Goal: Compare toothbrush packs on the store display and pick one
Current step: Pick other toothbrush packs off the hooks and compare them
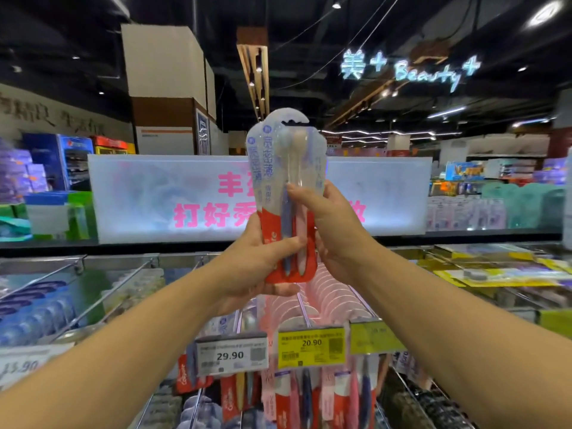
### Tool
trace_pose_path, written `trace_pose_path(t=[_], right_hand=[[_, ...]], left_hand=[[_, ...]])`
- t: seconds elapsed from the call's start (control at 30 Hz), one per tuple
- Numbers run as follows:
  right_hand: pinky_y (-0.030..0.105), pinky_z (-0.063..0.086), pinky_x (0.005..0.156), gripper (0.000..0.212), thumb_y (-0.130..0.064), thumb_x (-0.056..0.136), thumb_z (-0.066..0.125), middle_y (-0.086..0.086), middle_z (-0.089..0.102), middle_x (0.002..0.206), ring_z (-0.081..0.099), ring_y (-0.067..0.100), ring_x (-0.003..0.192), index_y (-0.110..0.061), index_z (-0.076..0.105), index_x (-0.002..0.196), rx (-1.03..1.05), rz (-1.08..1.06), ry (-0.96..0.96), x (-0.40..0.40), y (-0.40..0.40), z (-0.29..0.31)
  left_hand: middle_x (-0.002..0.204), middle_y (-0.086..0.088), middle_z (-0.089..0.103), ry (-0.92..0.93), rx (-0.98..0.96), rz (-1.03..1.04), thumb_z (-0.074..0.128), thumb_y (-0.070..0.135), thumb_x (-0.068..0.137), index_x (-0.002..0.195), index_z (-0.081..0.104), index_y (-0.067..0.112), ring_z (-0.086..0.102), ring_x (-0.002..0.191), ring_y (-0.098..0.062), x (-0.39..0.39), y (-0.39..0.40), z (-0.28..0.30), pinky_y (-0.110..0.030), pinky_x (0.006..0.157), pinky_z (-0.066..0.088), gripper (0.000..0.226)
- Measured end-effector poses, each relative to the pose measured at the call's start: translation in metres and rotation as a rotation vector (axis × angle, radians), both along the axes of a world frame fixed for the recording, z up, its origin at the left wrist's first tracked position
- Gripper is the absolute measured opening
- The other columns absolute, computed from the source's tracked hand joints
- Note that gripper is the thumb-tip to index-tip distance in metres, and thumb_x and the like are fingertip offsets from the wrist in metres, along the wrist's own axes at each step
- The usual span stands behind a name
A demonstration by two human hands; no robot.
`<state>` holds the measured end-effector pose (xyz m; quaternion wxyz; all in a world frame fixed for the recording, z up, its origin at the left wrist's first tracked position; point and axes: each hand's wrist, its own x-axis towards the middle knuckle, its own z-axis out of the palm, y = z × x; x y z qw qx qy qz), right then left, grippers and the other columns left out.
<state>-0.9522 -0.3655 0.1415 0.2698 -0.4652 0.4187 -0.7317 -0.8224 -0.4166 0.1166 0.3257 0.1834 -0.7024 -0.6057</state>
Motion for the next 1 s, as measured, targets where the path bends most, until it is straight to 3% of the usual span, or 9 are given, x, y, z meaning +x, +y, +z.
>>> trace_pose_path(t=[0.07, 0.17, 0.33, 0.57, 0.63, 0.77, 0.9, 1.0], right_hand=[[0.038, 0.066, 0.079, 0.033, -0.025, 0.099, 0.067, 0.010, 0.078, 0.111, 0.079, 0.021, 0.092, -0.018, 0.060, 0.131, 0.029, 0.000, 0.033, -0.002, 0.003, 0.001], [0.043, 0.064, 0.083, 0.030, -0.021, 0.101, 0.065, 0.010, 0.079, 0.109, 0.078, 0.025, 0.094, -0.019, 0.061, 0.130, 0.015, -0.027, 0.025, -0.006, 0.004, -0.001], [0.045, 0.063, 0.084, 0.034, -0.021, 0.099, 0.068, 0.011, 0.078, 0.109, 0.077, 0.028, 0.095, -0.018, 0.057, 0.132, -0.009, -0.125, 0.019, -0.025, 0.015, 0.000], [0.035, 0.060, 0.072, 0.035, -0.019, 0.094, 0.074, 0.008, 0.077, 0.102, 0.075, 0.021, 0.085, -0.015, 0.062, 0.127, 0.037, -0.323, 0.013, -0.076, 0.069, -0.006], [0.034, 0.059, 0.071, 0.045, -0.019, 0.088, 0.080, 0.010, 0.077, 0.102, 0.073, 0.020, 0.082, -0.010, 0.063, 0.128, 0.057, -0.374, -0.001, -0.093, 0.087, -0.010], [0.034, 0.058, 0.069, 0.052, -0.028, 0.085, 0.082, 0.015, 0.076, 0.106, 0.071, 0.021, 0.082, 0.000, 0.063, 0.125, 0.120, -0.440, -0.007, -0.136, 0.125, -0.016], [0.031, 0.059, 0.066, 0.040, -0.040, 0.098, 0.063, 0.012, 0.073, 0.098, 0.069, 0.022, 0.082, -0.005, 0.066, 0.118, 0.234, -0.438, 0.029, -0.185, 0.160, -0.014], [0.038, 0.054, 0.073, 0.021, -0.032, 0.102, 0.059, 0.007, 0.069, 0.089, 0.065, 0.022, 0.080, -0.012, 0.065, 0.099, 0.326, -0.514, 0.133, -0.225, 0.187, -0.017]], left_hand=[[0.115, -0.007, 0.074, 0.017, -0.001, -0.020, 0.069, 0.022, 0.097, 0.128, 0.046, 0.034, 0.076, 0.091, -0.022, 0.000, -0.003, 0.001, -0.036, 0.061, 0.060, 0.040], [0.117, -0.007, 0.074, 0.021, 0.015, -0.065, 0.068, 0.020, 0.098, 0.128, 0.047, 0.036, 0.075, 0.092, -0.026, -0.006, -0.005, 0.004, -0.036, 0.058, 0.059, 0.040], [0.092, -0.005, 0.075, 0.059, 0.126, -0.176, 0.064, 0.026, 0.100, 0.118, 0.062, 0.031, 0.070, 0.072, -0.022, -0.037, 0.004, 0.014, -0.034, 0.057, 0.058, 0.019], [0.083, 0.000, 0.075, 0.033, 0.173, -0.265, 0.065, 0.031, 0.098, 0.108, 0.066, 0.031, 0.070, 0.064, -0.016, -0.105, 0.039, 0.010, -0.029, 0.054, 0.056, 0.009], [0.085, 0.000, 0.075, 0.023, 0.167, -0.294, 0.063, 0.031, 0.099, 0.106, 0.066, 0.031, 0.070, 0.065, -0.016, -0.124, 0.054, 0.008, -0.027, 0.050, 0.055, 0.007], [0.089, 0.000, 0.077, 0.023, 0.143, -0.333, 0.065, 0.034, 0.098, 0.106, 0.069, 0.033, 0.072, 0.074, -0.019, -0.161, 0.084, 0.008, -0.030, 0.056, 0.057, 0.009], [0.097, -0.005, 0.077, 0.009, 0.162, -0.306, 0.067, 0.035, 0.098, 0.119, 0.067, 0.031, 0.072, 0.086, -0.025, -0.198, 0.105, 0.004, -0.033, 0.058, 0.058, 0.021], [0.101, -0.008, 0.076, -0.012, 0.202, -0.260, 0.067, 0.035, 0.098, 0.118, 0.066, 0.029, 0.071, 0.087, -0.027, -0.222, 0.117, 0.001, -0.033, 0.058, 0.059, 0.021]])
